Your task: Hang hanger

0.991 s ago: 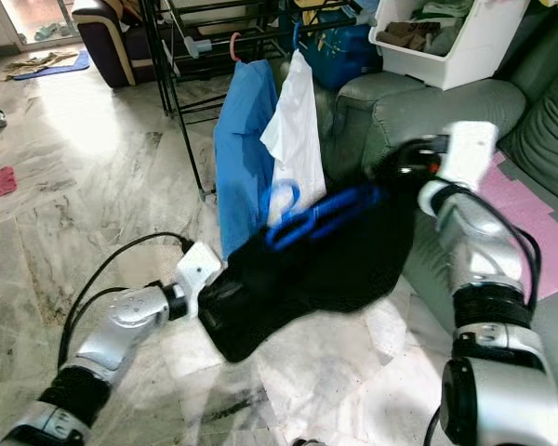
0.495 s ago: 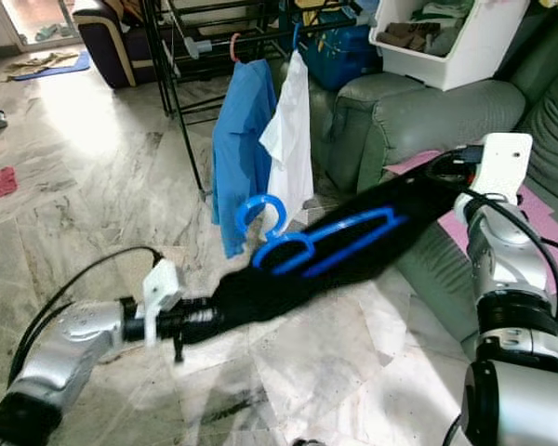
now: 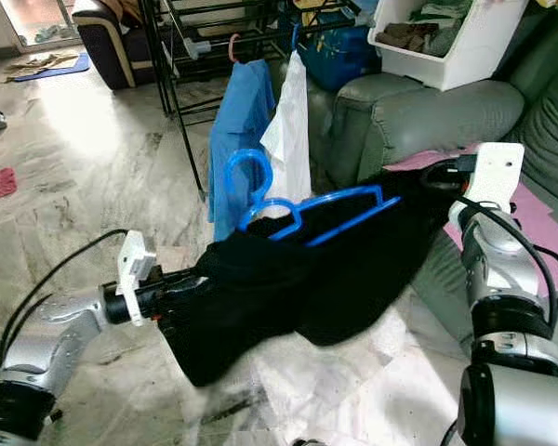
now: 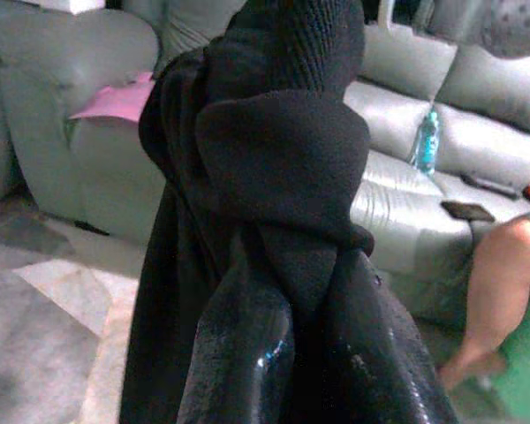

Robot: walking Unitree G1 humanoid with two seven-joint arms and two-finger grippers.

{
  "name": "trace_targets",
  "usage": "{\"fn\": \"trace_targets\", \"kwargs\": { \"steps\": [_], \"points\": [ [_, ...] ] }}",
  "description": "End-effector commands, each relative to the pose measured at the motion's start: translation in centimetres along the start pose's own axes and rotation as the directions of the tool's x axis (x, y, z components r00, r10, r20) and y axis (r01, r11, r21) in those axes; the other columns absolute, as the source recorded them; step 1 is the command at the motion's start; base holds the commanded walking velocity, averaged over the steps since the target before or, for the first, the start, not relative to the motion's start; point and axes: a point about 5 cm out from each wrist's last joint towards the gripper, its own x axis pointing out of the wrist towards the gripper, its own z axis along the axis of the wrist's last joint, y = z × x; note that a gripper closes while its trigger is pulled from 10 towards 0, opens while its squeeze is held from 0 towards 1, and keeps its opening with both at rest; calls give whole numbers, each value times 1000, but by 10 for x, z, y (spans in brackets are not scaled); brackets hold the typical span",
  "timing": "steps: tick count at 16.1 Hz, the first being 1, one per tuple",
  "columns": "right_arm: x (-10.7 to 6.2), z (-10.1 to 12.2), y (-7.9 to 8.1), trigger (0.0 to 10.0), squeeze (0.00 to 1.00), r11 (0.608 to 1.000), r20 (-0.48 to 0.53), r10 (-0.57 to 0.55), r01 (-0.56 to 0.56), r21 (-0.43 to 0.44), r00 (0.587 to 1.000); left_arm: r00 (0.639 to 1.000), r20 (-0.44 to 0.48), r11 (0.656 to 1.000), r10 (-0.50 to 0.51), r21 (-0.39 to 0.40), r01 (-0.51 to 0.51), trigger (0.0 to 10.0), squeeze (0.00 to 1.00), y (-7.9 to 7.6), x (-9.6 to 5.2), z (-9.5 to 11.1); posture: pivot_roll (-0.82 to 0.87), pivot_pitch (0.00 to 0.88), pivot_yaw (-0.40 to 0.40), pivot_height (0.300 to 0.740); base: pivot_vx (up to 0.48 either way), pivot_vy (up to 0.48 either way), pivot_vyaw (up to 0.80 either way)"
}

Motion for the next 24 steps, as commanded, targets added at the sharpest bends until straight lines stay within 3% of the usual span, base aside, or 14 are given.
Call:
{"fn": "trace_targets", "kwargs": {
  "steps": [1,2,5,8,12,14,17,20,21,22,23,24],
  "points": [
    [-3,-1,-9,0,0,1000,3,-27,27,0,1000,999,42,999,35,14,-35,0,0,5,-5,8,-16,69,-27,740,0,0,0],
    [-3,-2,-8,0,0,1000,3,-24,24,5,1000,996,84,999,42,-26,-40,0,0,5,-3,10,-17,68,-26,740,0,0,0],
    [-3,-5,-5,0,0,1000,-6,-3,3,10,1000,998,41,999,38,-1,-38,0,0,5,-1,5,-15,69,-27,740,0,0,0],
    [-1,-3,10,0,0,998,-7,51,-50,37,999,992,-78,986,100,144,-88,0,0,7,6,-7,-14,70,-27,740,0,0,0],
    [3,9,50,0,0,985,36,154,-156,70,987,964,-114,958,240,190,-216,0,0,12,23,-17,-21,71,-25,740,0,0,0],
    [1,9,87,0,0,964,44,240,-243,104,970,935,-64,927,349,171,-335,0,0,12,41,-18,-22,72,-25,740,0,0,0],
    [-6,2,111,0,0,943,19,309,-309,125,951,921,-38,915,387,139,-379,0,0,7,57,-18,-19,73,-28,740,0,0,0],
    [-27,-6,151,0,0,849,-15,518,-512,134,855,903,-30,900,429,103,-424,0,0,4,71,-18,-21,74,-29,740,0,0,0],
    [-48,-16,169,0,0,735,-62,678,-671,96,733,875,-30,873,483,89,-479,0,0,9,72,-16,-26,75,-27,740,0,0,0],
    [-64,-25,175,0,0,658,-113,752,-751,62,650,852,-20,850,523,76,-521,0,0,14,72,-12,-26,75,-27,740,0,0,0],
    [-73,-33,175,0,0,626,-150,775,-779,44,614,832,-7,830,555,72,-553,0,0,18,70,-9,-29,75,-25,740,0,0,0],
    [-76,-39,171,0,0,643,-174,758,-765,41,628,802,7,800,597,61,-596,0,0,25,66,-5,-29,75,-25,740,0,0,0]
  ]
}}
